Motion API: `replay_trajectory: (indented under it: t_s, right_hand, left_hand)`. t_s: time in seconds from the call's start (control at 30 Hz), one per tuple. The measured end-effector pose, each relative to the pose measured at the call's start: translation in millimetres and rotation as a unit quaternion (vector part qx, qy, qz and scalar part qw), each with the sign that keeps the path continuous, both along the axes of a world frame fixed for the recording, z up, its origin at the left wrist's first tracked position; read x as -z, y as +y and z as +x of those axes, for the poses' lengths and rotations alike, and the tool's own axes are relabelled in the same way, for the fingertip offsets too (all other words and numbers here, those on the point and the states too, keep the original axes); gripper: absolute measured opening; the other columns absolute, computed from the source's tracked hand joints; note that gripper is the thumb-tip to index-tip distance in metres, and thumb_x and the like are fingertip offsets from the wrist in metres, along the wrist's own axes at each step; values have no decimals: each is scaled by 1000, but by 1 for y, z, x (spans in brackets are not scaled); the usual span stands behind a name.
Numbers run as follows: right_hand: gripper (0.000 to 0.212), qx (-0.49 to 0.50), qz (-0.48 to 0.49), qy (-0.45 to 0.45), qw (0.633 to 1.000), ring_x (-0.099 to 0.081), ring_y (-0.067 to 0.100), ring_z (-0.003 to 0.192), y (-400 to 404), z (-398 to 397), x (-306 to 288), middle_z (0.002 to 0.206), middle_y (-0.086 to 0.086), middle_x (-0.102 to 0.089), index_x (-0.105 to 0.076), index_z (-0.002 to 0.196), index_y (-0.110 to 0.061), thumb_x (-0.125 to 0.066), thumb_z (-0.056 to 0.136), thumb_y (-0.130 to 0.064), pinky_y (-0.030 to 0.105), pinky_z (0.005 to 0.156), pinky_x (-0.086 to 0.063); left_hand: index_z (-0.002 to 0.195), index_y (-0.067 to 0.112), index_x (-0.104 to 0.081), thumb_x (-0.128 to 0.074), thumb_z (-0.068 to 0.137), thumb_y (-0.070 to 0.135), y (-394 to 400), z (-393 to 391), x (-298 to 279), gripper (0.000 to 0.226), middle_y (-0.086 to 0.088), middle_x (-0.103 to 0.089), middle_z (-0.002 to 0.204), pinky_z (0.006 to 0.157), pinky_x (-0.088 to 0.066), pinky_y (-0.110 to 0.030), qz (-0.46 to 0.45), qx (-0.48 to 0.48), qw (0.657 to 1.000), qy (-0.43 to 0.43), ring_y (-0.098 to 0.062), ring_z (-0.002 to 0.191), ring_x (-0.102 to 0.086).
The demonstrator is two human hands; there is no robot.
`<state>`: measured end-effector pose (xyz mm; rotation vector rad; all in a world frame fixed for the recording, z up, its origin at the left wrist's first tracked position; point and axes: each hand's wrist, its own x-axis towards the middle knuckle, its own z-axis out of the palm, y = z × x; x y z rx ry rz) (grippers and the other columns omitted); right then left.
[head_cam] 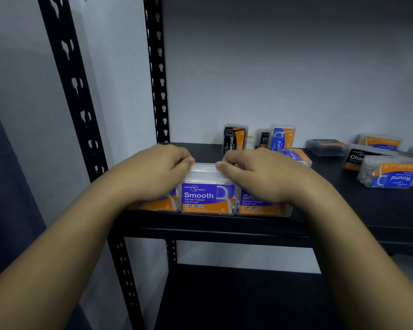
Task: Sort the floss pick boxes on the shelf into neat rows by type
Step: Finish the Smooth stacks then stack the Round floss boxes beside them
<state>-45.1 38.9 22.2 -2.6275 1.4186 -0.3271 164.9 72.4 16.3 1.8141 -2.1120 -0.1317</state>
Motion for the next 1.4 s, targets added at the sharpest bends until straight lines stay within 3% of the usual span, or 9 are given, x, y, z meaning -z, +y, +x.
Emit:
replay_trajectory:
  t_s: [0.3, 0.53, 0.97, 1.4]
  right_hand:
    - [42, 8, 1, 5, 1000, -66, 13, 103, 1, 3, 0, 117, -4, -71, -60, 120, -29, -31, 106, -56, 43, 90, -57]
    - [37, 16, -23, 13, 1000, -62, 15, 98, 5, 5, 2, 115, -1, -70, -57, 110, -29, -30, 107, -54, 37, 82, -52]
    - [41, 19, -16, 3, 1000, -65, 15, 97, 4, 6, 2, 110, 0, -70, -60, 108, -26, -32, 106, -55, 42, 86, -56]
    - [46, 20, -20, 4, 1000, -66, 18, 99, 5, 5, 2, 112, 1, -70, -63, 113, -23, -32, 106, -55, 45, 88, -56]
  left_hand:
    - [115, 21, -64, -39, 105, 43, -5, 1, 3, 35, 4, -70, 108, 81, -58, -38, -18, 18, 1000, 14, -8, 94, -65]
    - [113, 13, -66, -37, 107, 36, -4, 0, 2, 37, -5, -71, 110, 86, -54, -41, -37, 25, 999, -8, -19, 100, -65]
    - [110, 19, -63, -37, 106, 38, -13, 2, 8, 32, 1, -66, 105, 71, -50, -26, -49, 22, 999, 3, -11, 95, -62]
    - [107, 21, -60, -39, 106, 39, -14, 1, 8, 28, 2, -65, 103, 70, -52, -26, -38, 31, 999, 9, -9, 93, -61]
